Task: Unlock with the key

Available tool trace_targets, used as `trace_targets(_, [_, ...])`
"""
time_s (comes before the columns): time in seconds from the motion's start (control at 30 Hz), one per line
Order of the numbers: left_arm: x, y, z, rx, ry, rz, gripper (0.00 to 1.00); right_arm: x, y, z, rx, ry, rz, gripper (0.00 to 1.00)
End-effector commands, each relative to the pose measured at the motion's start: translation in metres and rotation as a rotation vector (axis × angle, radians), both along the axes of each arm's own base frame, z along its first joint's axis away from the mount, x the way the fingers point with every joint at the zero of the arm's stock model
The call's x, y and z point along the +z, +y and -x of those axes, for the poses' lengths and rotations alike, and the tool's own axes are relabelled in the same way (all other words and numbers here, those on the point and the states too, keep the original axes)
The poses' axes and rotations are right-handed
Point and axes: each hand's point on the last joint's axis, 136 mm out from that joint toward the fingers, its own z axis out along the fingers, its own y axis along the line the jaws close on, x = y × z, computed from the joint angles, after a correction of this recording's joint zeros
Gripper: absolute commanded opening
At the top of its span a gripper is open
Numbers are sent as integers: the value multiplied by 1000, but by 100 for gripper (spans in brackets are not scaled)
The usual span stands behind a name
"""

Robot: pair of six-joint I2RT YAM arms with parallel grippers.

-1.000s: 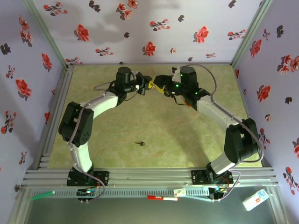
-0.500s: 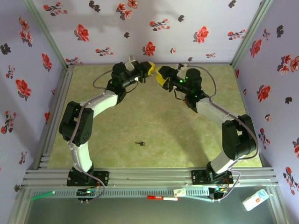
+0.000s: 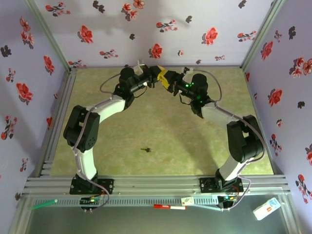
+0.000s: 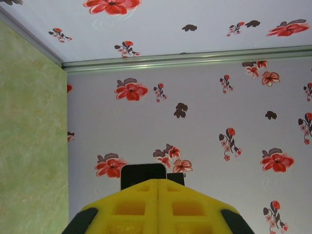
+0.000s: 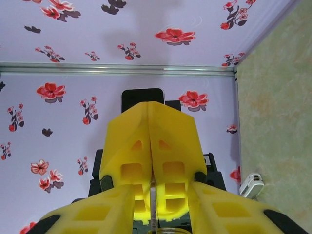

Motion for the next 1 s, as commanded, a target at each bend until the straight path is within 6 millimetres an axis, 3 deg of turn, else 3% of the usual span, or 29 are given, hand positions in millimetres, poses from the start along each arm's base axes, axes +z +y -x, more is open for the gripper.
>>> trace_targets(0.0, [16, -5, 1, -12, -67, 13, 0, 6, 4, 3, 12, -34, -21, 29])
trace_targets(0.33, [8, -5, 2, -12, -63, -2, 0, 8, 5, 7, 25, -38, -9, 1])
trace_targets(0.53, [-1, 0, 2, 7, -53, -26, 1, 9, 6, 9, 37, -38, 4, 0])
trace_targets(0.63, [-4, 11, -1, 30, -48, -66, 32, 9, 6, 10, 42, -35, 25, 0])
trace_targets(0.7, [-9, 30, -5, 67, -24, -136, 52, 7, 6, 12, 48, -27, 66, 0])
trace_targets(0.77, [-20, 57, -7, 112, 28, -236, 65, 4, 5, 15, 57, -20, 122, 0])
trace_targets(0.87, [-41, 117, 3, 194, 127, -427, 77, -4, 2, 22, 75, -14, 255, 0])
trace_targets(0.97, [-71, 190, 35, 250, 295, -723, 84, -9, -3, 30, 105, -12, 376, 0])
